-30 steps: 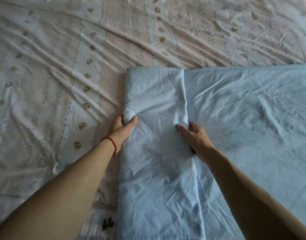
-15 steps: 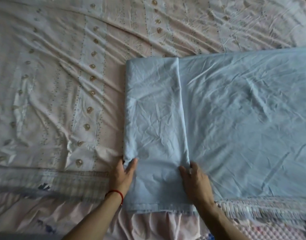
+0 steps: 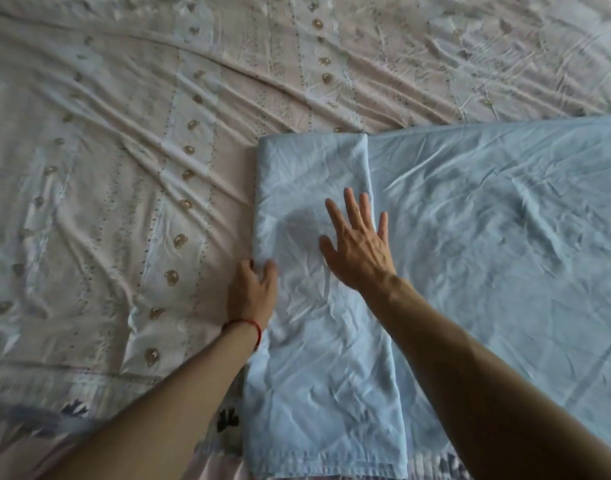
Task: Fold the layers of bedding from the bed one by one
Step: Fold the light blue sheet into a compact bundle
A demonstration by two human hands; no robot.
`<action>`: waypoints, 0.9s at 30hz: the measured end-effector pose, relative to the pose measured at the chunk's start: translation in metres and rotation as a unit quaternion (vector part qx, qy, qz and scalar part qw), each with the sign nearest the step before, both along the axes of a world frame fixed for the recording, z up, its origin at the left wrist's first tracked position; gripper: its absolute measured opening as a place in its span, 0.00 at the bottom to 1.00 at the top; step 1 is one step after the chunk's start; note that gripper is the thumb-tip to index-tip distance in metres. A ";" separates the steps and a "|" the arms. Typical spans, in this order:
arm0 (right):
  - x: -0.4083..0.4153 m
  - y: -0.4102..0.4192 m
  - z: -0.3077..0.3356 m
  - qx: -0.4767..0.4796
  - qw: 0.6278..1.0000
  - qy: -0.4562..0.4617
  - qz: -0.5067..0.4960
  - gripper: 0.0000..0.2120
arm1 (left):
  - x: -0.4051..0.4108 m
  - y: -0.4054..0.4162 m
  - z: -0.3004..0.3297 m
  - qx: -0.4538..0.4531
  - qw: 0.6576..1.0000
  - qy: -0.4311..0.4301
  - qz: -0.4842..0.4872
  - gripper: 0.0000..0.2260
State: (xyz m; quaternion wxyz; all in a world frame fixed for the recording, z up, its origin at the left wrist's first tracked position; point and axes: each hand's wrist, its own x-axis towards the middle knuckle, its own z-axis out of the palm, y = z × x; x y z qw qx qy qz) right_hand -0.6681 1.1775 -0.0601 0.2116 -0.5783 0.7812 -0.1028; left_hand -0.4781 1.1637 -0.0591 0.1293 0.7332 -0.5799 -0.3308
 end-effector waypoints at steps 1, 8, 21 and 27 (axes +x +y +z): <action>-0.005 -0.017 -0.002 -0.001 1.000 0.016 0.012 0.32 | -0.011 -0.021 -0.004 -0.042 0.999 -0.011 -0.032 0.21; -0.053 -0.115 -0.045 0.028 0.999 0.038 0.001 0.32 | -0.090 -0.171 -0.038 -0.133 0.882 -0.230 -0.389 0.28; -0.062 -0.122 -0.102 -0.041 0.994 0.098 -0.020 0.36 | -0.091 -0.182 -0.102 -0.217 0.874 -0.256 -0.353 0.32; -0.063 -0.123 -0.105 -0.053 0.994 0.092 -0.015 0.37 | -0.091 -0.183 -0.101 -0.213 0.867 -0.274 -0.358 0.31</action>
